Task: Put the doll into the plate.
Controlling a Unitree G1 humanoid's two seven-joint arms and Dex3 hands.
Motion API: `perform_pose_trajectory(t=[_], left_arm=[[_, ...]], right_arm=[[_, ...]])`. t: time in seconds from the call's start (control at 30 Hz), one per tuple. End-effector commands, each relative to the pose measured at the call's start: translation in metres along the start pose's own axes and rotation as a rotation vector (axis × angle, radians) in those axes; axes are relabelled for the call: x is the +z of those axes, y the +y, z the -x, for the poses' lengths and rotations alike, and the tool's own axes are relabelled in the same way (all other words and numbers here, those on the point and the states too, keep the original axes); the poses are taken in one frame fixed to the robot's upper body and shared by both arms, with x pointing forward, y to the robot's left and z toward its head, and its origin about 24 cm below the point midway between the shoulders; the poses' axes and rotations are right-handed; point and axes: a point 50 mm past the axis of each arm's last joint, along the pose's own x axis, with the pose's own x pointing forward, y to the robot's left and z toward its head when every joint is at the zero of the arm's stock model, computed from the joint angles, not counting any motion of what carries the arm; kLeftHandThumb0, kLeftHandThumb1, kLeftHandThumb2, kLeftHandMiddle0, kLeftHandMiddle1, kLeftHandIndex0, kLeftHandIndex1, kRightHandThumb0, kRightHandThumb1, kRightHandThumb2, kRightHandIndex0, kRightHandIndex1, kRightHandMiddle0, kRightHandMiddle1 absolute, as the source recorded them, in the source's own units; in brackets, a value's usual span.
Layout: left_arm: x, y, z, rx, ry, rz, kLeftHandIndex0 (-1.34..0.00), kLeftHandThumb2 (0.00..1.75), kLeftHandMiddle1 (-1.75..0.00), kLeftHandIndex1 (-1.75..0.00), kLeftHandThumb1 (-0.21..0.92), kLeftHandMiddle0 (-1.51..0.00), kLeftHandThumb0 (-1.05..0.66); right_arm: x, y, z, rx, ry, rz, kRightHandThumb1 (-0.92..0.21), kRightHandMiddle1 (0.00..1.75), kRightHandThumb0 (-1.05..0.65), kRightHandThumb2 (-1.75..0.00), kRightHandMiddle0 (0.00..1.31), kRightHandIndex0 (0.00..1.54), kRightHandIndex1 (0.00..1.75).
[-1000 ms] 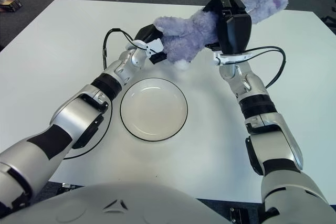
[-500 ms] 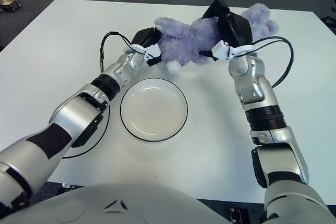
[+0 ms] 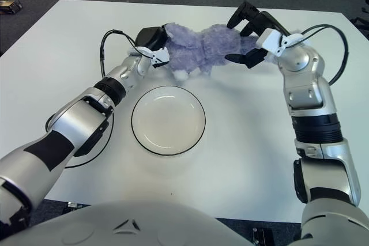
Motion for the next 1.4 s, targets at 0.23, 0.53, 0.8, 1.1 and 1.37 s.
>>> perform_pose_trajectory(t=[0.23, 0.53, 0.8, 1.1, 1.37], left_arm=[[-0.006, 0.006, -0.002, 0.017, 0.014, -0.031, -0.74, 1.49, -1.75, -1.75, 0.18, -1.41, -0.55], [-0.007, 0.005, -0.001, 0.024, 0.018, -0.039, -0.74, 1.49, -1.75, -1.75, 0.18, -1.36, -0.55], [-0.007, 0.007, 0.0, 0.044, -0.004, -0.066, -0.75, 1.51, -1.75, -1.75, 0.16, -1.38, -0.56], [-0.004, 0.015, -0.002, 0.097, -0.062, -0.121, -0.78, 1.55, -1.75, -1.75, 0.14, -1.39, -0.57], [0.0, 0.019, -0.001, 0.163, -0.13, -0.21, -0.76, 1.53, -1.75, -1.75, 0.15, -1.39, -0.56]], right_arm=[[-0.012, -0.007, 0.0, 0.202, 0.011, -0.246, -0.11, 1.23, -0.28, -1.24, 0.0, 0.0, 0.83], [-0.015, -0.011, -0.001, 0.361, -0.002, -0.313, -0.09, 0.95, -0.22, -1.26, 0.0, 0.0, 0.36], [-0.018, -0.012, -0.006, 0.341, -0.007, -0.264, -0.1, 0.62, -0.27, -1.21, 0.0, 0.0, 0.06], [-0.022, -0.016, -0.011, 0.299, -0.001, -0.225, -0.1, 0.41, -0.36, -1.2, 0.0, 0.0, 0.0], [-0.016, -0.019, -0.012, 0.229, -0.041, -0.038, -0.21, 0.07, -0.63, -1.04, 0.0, 0.0, 0.0]])
